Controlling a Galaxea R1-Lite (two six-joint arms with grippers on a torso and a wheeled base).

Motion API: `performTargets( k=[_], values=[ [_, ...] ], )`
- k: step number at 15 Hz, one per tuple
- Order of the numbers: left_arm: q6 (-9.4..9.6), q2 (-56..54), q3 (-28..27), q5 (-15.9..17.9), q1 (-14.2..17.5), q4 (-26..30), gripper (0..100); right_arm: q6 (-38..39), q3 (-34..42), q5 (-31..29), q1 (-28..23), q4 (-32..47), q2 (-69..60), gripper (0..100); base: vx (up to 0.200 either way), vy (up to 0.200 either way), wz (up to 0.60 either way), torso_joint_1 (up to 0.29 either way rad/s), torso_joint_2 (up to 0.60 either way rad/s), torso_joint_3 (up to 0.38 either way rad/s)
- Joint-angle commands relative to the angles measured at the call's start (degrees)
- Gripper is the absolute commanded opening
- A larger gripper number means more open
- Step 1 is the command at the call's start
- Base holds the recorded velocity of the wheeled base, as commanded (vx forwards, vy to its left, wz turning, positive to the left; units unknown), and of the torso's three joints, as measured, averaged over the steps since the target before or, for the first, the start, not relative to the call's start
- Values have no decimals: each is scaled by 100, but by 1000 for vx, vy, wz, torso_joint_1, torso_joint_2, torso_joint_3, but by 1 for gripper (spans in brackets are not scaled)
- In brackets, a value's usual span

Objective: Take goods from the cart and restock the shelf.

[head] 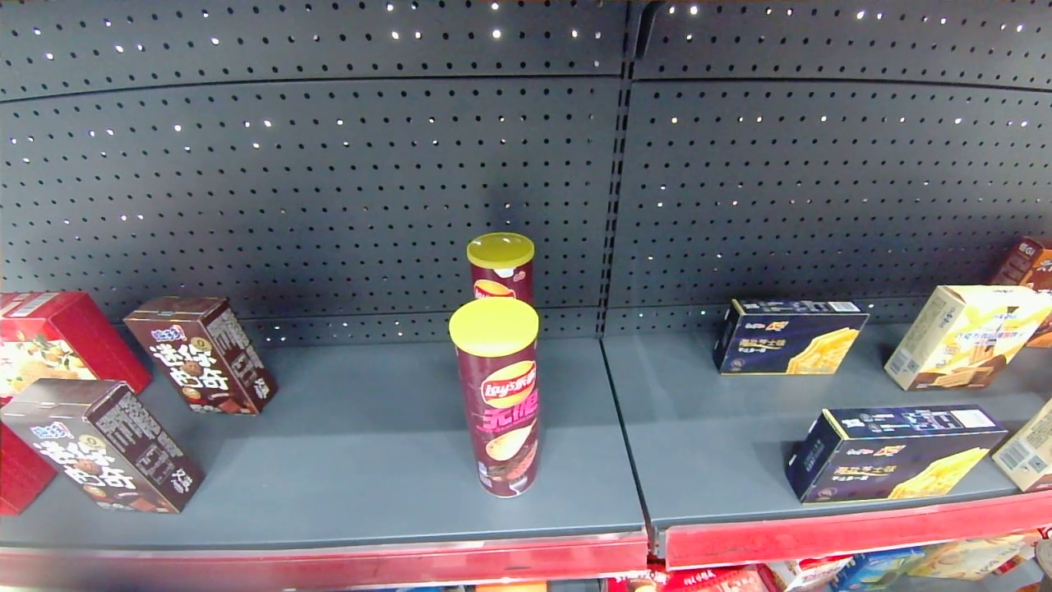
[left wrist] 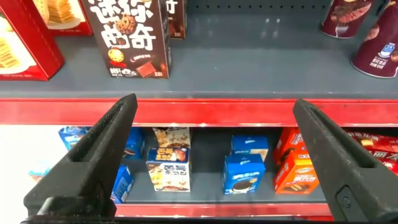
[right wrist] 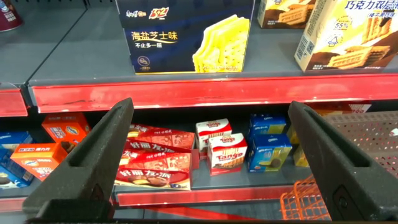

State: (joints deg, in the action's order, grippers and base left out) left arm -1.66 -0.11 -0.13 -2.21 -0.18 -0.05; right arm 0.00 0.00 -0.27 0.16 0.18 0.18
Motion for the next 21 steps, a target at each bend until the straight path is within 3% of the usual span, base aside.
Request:
performTargets(
  k=[1, 4, 6, 8, 18, 21],
  values=[
    [-1, 11, -4, 1, 1, -4, 100, 0, 0, 0, 2, -1, 8, 100, 0, 0, 0, 0, 0, 0],
    [69, 11, 5, 10, 1, -4, 100, 0, 0, 9, -7, -1, 8, 100, 0, 0, 0, 0, 0, 0],
    [254, 11, 13, 1, 1, 5, 100, -18, 0, -52, -7, -1, 8, 100, 0, 0, 0, 0, 0, 0],
    [298, 11, 13, 1, 1, -4, 100, -18, 0, -52, -7, -1, 8, 100, 0, 0, 300, 1, 1, 1],
    [245, 11, 5, 62, 1, 5, 100, 0, 0, -35, 2, -1, -1, 100, 0, 0, 120, 1, 0, 0],
    [34, 11, 5, -34, 1, -4, 100, 0, 0, -35, 2, -1, -1, 100, 0, 0, 0, 0, 0, 0]
  ],
)
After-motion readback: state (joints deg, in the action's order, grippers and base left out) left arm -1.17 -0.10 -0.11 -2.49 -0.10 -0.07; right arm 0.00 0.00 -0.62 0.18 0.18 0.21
